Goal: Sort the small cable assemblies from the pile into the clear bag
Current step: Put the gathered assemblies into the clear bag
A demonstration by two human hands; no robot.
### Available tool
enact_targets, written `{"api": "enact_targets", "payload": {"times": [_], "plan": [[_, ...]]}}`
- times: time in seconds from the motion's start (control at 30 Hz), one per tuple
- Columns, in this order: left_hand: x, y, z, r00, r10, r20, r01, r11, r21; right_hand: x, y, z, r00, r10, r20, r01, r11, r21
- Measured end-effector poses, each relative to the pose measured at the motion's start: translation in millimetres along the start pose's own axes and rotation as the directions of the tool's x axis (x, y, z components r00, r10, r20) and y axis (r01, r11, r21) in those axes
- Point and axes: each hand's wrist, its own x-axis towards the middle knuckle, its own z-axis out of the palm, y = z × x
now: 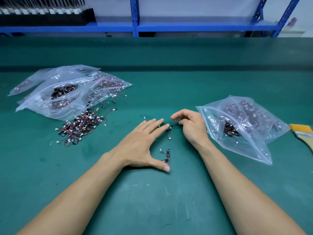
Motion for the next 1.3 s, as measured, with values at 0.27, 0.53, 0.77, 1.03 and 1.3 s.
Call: {"api": "enact_targets", "payload": {"times": [0.27, 0.53, 0.77, 1.03, 1.3], "plan": [[19.2, 9.7, -0.8, 0.971, 0.042, -0.235, -0.076, 0.987, -0.139, -0.9, -2.8, -0.7, 0.999, 0.040, -0.001, -0.040, 0.999, 0.033], [-17.8, -16.8, -15.5, 0.931, -0.070, -0.358, -0.056, 0.942, -0.331, -2.3, -5.1, -0.9, 0.999, 0.050, 0.016, -0.050, 0.999, 0.001], [-2.2, -8.2, -10.0, 0.997, 0.018, -0.071, -0.008, 0.989, 0.148, -3.7, -8.0, -0.2, 0.999, 0.047, 0.019, -0.046, 0.998, -0.040], [6.3, -4.7, -9.5, 0.982, 0.057, -0.181, -0.040, 0.995, 0.095, -4.1, -6.8, 1.2, 0.998, 0.055, 0.002, -0.054, 0.995, -0.087], [9.6, -10.2, -9.4, 0.955, -0.024, -0.294, 0.034, 0.999, 0.029, -7.7, -14.0, -0.3, 0.997, 0.080, 0.015, -0.079, 0.995, -0.068]]}}
